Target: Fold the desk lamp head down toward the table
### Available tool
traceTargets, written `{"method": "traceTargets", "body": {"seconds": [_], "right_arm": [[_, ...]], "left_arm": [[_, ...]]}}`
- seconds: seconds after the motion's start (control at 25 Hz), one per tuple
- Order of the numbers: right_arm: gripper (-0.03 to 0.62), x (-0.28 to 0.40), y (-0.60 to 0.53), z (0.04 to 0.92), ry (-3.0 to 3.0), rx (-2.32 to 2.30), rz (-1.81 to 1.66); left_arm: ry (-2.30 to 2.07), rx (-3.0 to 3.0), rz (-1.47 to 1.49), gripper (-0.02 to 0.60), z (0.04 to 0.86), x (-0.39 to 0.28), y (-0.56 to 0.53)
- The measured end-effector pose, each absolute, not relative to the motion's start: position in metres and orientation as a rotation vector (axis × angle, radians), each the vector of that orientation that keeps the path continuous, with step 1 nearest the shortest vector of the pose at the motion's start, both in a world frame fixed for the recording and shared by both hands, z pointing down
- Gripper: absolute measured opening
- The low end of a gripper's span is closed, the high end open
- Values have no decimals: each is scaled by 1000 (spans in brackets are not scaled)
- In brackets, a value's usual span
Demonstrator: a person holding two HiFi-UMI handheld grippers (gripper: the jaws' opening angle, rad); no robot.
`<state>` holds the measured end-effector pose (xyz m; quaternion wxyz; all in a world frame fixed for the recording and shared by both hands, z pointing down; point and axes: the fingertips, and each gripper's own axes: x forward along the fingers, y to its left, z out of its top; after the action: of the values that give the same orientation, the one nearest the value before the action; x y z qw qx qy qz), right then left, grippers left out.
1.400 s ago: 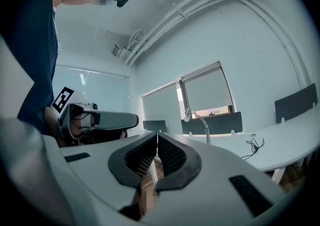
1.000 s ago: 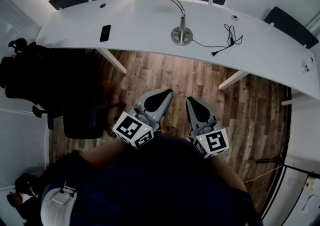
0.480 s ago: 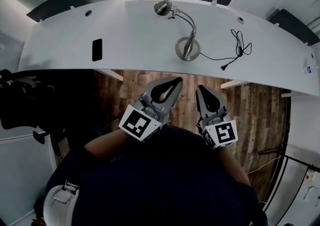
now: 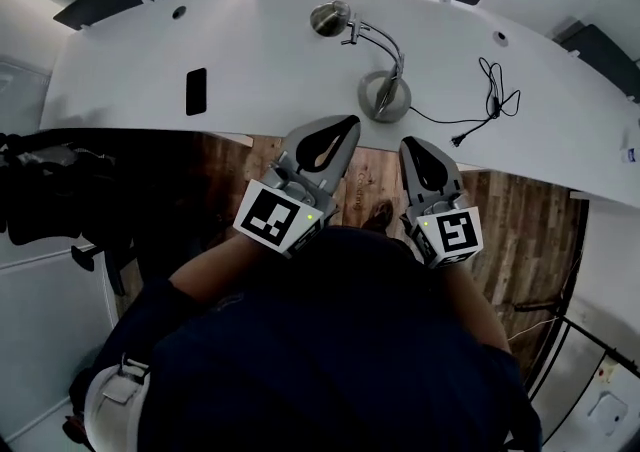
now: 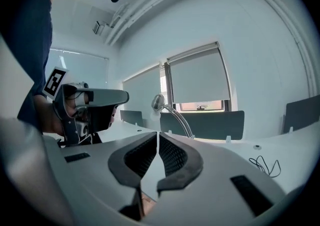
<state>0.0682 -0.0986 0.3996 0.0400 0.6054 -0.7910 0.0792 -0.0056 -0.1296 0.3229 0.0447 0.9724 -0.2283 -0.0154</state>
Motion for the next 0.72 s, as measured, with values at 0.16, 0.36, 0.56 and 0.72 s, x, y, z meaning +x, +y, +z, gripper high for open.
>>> {"method": "traceTargets", "body": {"seconds": [0.16, 0.36, 0.56, 0.72], "right_arm": [[12, 85, -117, 408, -2437, 1823, 283], [12, 99, -138, 423, -2447, 1758, 300], [15, 114, -156, 445, -2424, 1736, 319], [45, 118, -169, 465, -2405, 1708, 326]], "left_arm": [[-833, 2979, 5, 0, 323, 0, -154], [-944, 2979, 44, 0, 324, 7, -179], [-1026, 2992, 114, 0, 330, 14, -197], [-1077, 3019, 159, 6, 329, 17, -207]]}}
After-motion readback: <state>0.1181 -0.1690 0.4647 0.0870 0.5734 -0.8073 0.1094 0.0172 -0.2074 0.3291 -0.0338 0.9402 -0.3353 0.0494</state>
